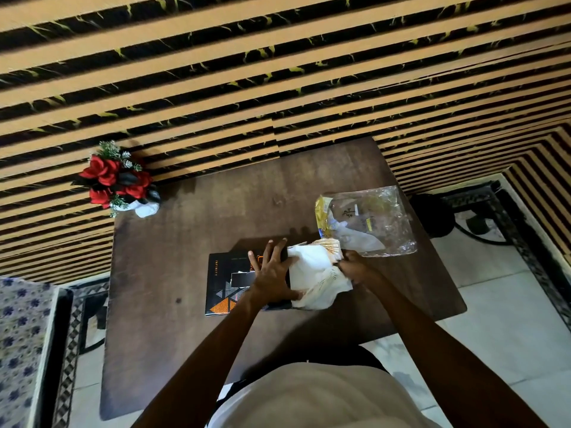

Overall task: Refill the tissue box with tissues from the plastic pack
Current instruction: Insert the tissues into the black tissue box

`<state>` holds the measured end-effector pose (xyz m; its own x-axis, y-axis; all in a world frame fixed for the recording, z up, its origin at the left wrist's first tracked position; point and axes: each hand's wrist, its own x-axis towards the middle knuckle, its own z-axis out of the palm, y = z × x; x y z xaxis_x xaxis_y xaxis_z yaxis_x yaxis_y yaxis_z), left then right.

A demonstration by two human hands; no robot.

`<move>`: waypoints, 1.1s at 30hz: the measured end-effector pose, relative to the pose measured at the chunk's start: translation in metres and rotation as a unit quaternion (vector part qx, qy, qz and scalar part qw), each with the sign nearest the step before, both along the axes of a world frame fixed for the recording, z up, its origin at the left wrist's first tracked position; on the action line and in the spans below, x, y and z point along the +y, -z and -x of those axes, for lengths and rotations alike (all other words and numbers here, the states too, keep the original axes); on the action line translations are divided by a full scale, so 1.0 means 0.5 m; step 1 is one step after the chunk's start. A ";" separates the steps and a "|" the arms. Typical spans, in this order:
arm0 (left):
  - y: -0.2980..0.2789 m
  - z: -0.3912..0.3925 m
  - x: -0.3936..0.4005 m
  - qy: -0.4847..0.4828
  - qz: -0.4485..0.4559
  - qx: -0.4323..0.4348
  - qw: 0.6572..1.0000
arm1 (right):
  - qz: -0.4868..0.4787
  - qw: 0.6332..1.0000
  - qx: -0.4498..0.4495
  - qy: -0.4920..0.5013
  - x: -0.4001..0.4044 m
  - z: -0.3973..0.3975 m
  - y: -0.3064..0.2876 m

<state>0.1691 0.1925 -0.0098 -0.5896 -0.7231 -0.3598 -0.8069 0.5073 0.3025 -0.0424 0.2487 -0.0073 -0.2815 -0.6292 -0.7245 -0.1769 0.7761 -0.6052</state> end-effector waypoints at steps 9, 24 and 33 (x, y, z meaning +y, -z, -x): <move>0.004 -0.002 0.002 -0.012 -0.011 -0.005 1.000 | -0.022 0.989 -0.114 0.091 0.026 0.024 0.015; -0.013 0.000 -0.009 -0.010 -0.030 -0.037 0.999 | 0.001 0.992 -0.116 0.050 0.002 -0.028 -0.026; -0.035 -0.015 -0.042 -0.014 -0.102 0.012 0.995 | -0.033 0.997 -0.058 -0.042 -0.007 -0.066 -0.012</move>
<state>0.1765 0.1714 0.0075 -0.5809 -0.6524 -0.4868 -0.8108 0.4109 0.4169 -0.0096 0.2452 -0.0014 -0.1424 -0.5968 -0.7897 -0.1750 0.8004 -0.5734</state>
